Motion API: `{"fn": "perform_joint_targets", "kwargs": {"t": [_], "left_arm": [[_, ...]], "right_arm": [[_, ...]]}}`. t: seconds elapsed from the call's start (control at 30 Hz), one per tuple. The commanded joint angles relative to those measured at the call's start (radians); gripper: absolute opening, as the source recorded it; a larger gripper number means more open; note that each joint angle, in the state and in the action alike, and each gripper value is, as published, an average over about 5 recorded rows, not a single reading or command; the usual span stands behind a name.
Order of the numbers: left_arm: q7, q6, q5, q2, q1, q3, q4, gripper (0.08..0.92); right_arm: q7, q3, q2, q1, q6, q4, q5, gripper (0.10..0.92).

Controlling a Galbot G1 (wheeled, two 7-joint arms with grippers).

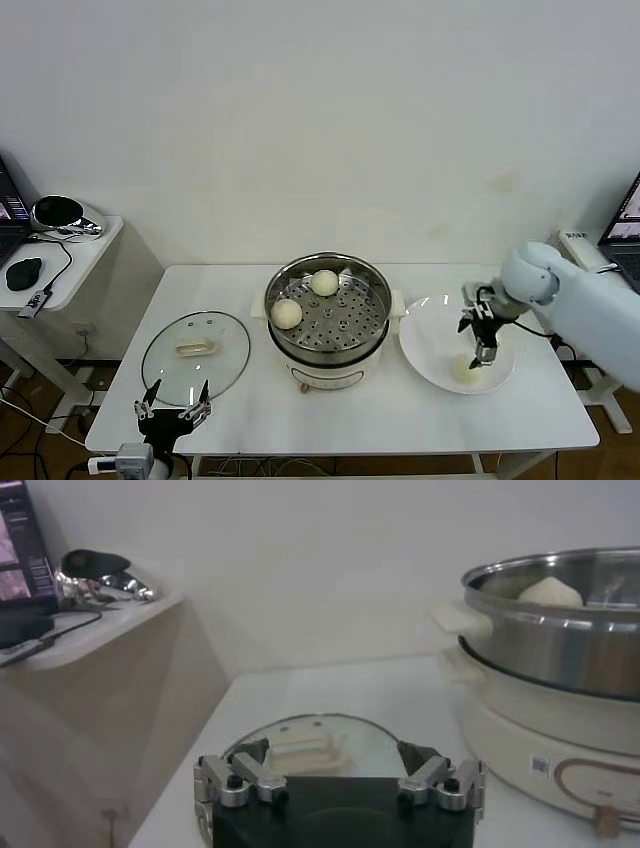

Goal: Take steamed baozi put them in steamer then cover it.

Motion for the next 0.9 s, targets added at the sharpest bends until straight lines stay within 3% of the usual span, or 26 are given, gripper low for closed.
{"fn": "perform_joint_targets", "kwargs": {"t": [0.03,0.9], "left_arm": [[0.002,0.0,0.006,0.002,0.0,-0.002,0.008,0.823],[-0.002,-0.004,0.009,0.004,-0.011,-0.002,0.051,0.823]], "right_arm": [[0.019,0.068,0.031,-0.108,0.024,-0.055,-0.077,0.823],[0.043,0.05,0.08,-0.092,0.044,-0.139,-0.104,0.823]]}}
